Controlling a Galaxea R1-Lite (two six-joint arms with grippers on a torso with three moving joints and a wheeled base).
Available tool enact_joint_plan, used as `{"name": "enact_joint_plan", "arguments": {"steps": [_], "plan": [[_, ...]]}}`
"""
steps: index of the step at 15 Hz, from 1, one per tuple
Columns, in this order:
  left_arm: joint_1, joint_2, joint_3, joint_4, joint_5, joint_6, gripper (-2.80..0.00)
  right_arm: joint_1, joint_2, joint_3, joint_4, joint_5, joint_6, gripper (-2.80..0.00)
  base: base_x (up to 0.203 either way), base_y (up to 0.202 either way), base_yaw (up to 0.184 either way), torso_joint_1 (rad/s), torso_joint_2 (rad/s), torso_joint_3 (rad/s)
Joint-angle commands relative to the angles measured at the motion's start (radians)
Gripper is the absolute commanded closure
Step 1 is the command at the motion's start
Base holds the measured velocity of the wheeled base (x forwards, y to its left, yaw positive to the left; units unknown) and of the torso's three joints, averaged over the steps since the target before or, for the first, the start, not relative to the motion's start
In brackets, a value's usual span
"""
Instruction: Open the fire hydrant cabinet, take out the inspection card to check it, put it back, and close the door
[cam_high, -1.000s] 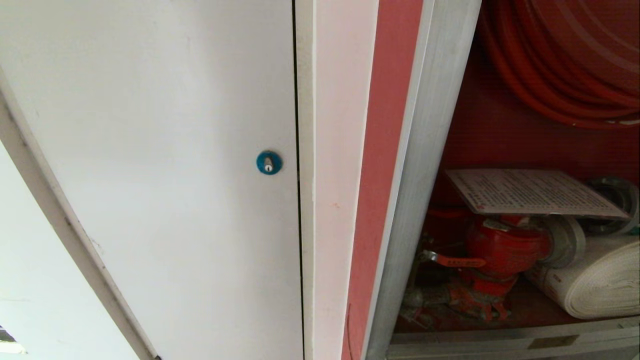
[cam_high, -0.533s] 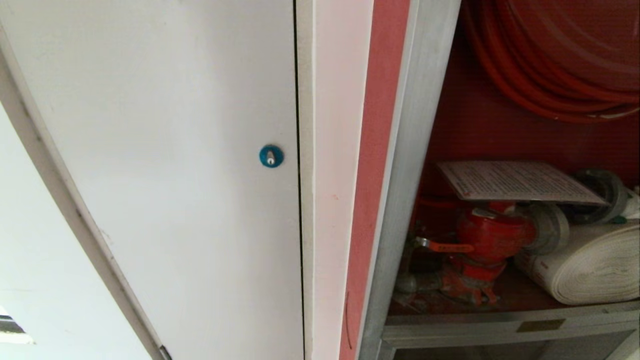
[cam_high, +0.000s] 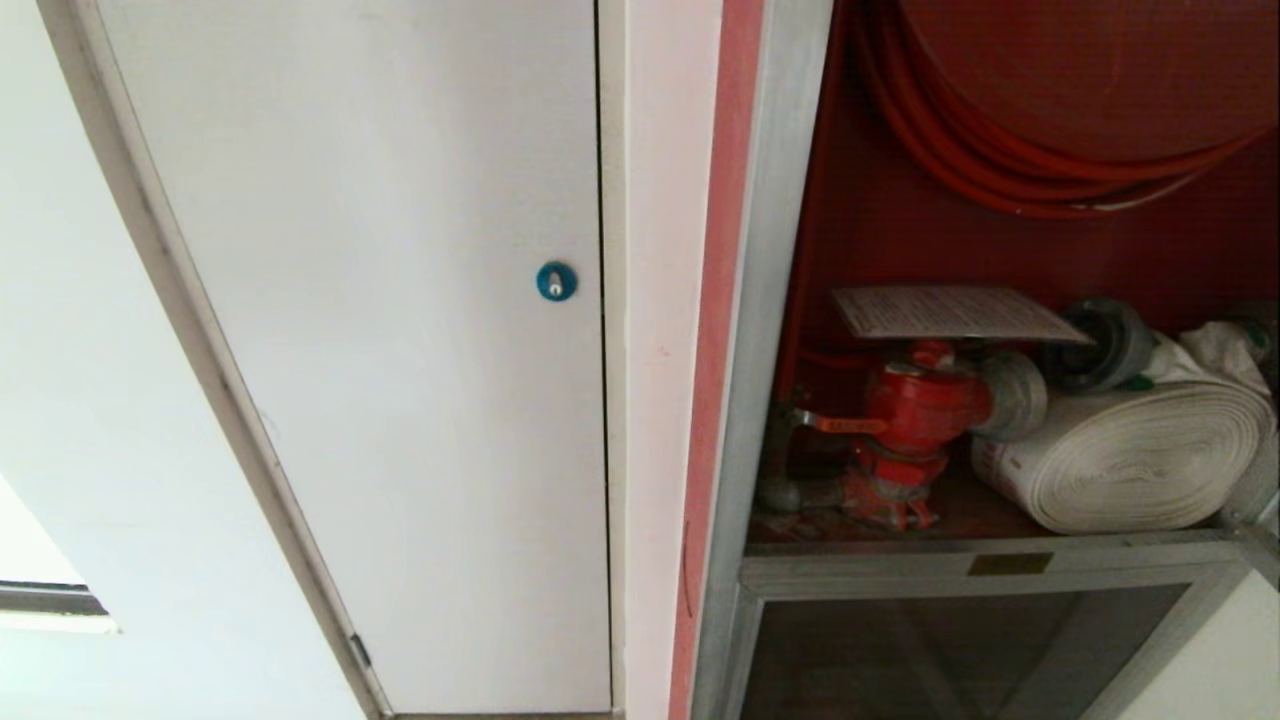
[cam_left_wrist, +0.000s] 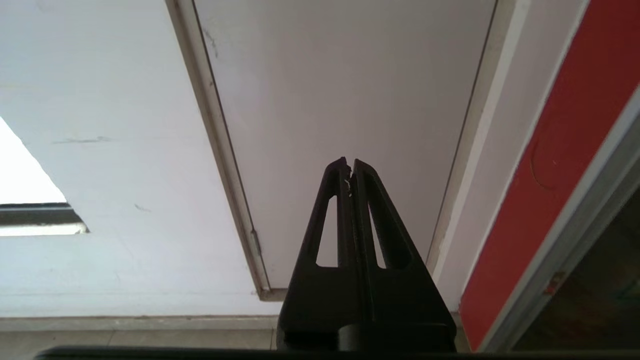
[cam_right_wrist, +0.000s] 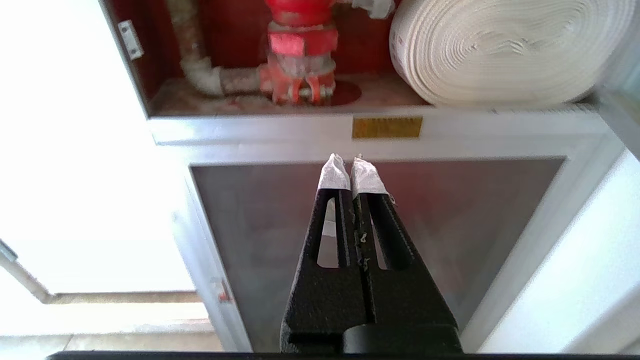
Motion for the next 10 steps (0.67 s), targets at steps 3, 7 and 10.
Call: {"name": "enact_joint_plan", "arguments": {"steps": [3,7,10], "plan": [[0.000,0.001,0.007,0.000,0.000,0.000,0.00,0.000,-0.002,0.002,0.000,0.000,0.000,0.00,-0.195,0.000,-0.001,-0.001,0.00,0.005],[0.000,0.001,0.007,0.000,0.000,0.000,0.00,0.000,-0.002,0.002,0.000,0.000,0.000,0.00,-0.193,0.000,0.000,-0.001,0.00,0.003],[0.000,0.001,0.008,0.000,0.000,0.000,0.00,0.000,-0.002,0.002,0.000,0.000,0.000,0.00,-0.196,0.000,0.002,0.000,0.00,-0.001]]}}
